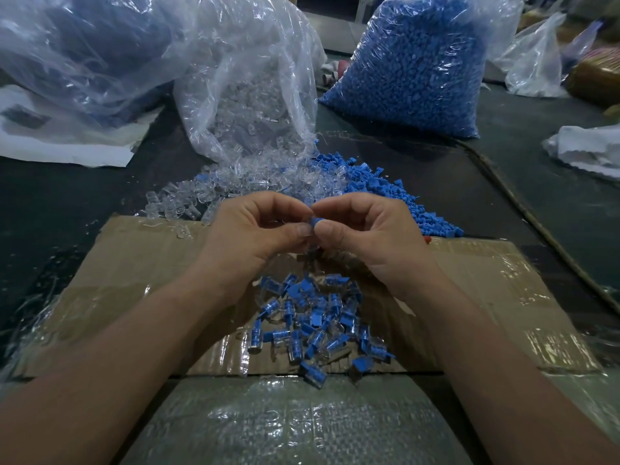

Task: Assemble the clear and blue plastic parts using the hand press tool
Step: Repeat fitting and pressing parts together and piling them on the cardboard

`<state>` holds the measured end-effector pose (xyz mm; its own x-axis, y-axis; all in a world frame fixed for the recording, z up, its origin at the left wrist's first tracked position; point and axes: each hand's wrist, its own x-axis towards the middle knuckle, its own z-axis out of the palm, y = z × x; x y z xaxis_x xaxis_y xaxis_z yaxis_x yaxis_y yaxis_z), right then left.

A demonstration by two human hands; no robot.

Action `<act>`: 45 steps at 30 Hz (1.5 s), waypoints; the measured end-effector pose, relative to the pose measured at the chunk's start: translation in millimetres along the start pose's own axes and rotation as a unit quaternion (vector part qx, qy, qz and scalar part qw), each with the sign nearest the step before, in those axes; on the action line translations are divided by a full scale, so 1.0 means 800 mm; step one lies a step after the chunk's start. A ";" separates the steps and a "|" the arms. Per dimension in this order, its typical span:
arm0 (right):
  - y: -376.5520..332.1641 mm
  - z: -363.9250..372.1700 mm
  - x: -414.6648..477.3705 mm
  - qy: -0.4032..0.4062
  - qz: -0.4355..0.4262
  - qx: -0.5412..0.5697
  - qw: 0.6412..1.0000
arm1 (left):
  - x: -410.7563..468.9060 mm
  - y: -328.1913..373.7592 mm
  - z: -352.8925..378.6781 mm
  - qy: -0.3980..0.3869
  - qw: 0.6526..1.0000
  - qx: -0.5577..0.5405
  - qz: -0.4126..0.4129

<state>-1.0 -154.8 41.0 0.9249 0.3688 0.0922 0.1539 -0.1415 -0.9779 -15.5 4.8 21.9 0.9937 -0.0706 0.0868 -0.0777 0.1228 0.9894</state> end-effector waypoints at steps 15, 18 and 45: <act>0.003 -0.004 -0.001 0.006 -0.019 0.020 1.000 | -0.003 0.004 0.001 -0.038 0.999 -0.003 -0.032; 0.005 -0.004 0.000 0.005 -0.025 0.016 1.000 | -0.004 0.006 0.001 -0.031 0.999 -0.004 -0.033; 0.021 0.006 0.001 0.053 -0.195 -0.129 0.971 | 0.002 0.004 -0.004 -0.013 0.990 -0.093 -0.104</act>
<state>1.2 -152.6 23.5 0.8078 0.3450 0.4780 0.5683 -0.2404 -0.7869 -14.2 8.4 24.5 0.9842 -0.1386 -0.1103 0.1461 0.2831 0.9479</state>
